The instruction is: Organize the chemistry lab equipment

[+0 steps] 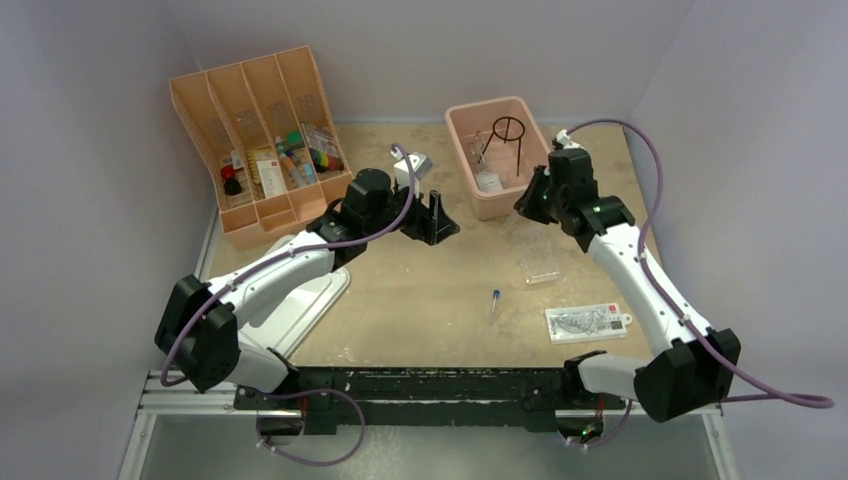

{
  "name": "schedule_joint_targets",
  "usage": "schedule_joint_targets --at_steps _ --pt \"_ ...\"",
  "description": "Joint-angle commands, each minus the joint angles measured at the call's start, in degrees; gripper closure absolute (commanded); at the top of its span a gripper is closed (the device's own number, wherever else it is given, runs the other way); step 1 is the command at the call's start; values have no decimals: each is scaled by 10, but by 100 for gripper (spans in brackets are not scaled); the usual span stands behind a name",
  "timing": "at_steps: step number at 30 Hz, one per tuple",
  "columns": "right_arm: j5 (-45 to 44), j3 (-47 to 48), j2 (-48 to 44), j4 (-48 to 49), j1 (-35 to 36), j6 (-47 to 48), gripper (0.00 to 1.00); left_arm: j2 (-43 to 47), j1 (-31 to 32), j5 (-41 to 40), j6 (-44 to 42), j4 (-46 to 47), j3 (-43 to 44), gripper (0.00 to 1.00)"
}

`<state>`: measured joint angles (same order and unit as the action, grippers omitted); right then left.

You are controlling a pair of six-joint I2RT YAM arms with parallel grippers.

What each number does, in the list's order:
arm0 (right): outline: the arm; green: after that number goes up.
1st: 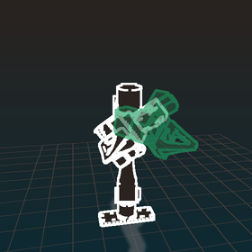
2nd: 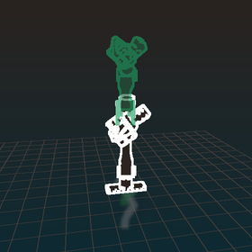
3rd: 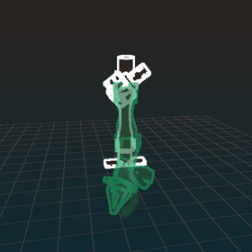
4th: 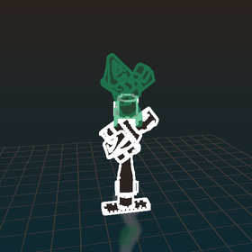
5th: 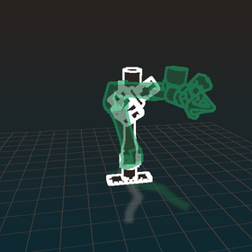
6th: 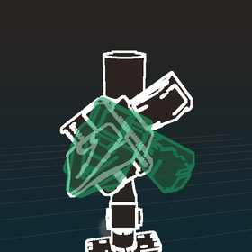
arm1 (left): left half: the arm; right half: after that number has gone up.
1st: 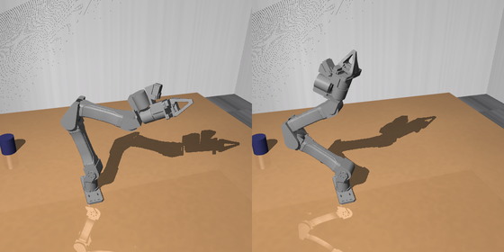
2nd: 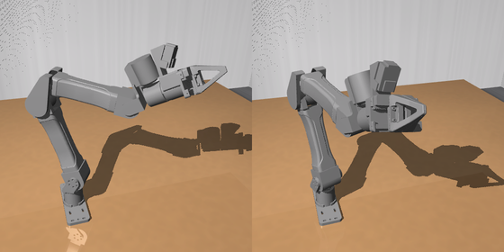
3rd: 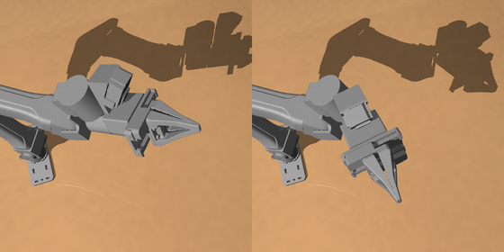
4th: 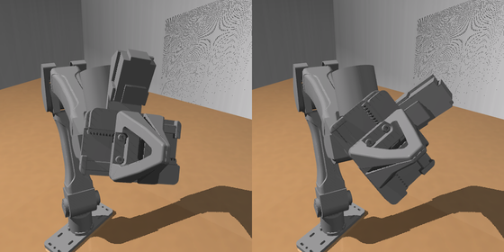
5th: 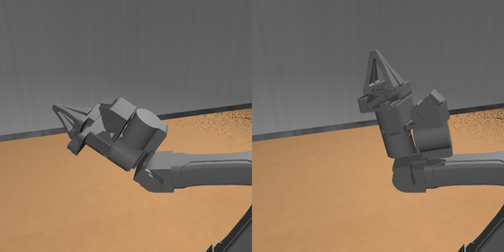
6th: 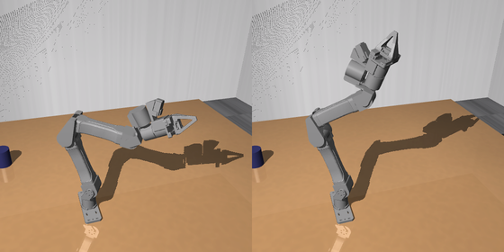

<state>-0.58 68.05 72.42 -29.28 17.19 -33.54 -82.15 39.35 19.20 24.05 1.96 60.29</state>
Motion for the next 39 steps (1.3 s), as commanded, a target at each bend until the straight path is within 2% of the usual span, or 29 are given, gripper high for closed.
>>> schedule_joint_targets --at_steps 1,13,21,29,39 --pt "-203 -43 -46 57 -2 110 87 29 -18 -23 30 27 -16 27" --pt "-344 -168 -31 257 -3 158 88 28 -40 -21 33 3 -39 27" --pt "-351 -202 13 329 -6 127 88 21 -57 -16 37 -3 -42 27" --pt "-388 -212 50 331 -16 50 88 -7 -62 12 45 7 -39 28" --pt "-386 -235 66 342 -26 19 88 -14 -62 16 45 9 -43 28"
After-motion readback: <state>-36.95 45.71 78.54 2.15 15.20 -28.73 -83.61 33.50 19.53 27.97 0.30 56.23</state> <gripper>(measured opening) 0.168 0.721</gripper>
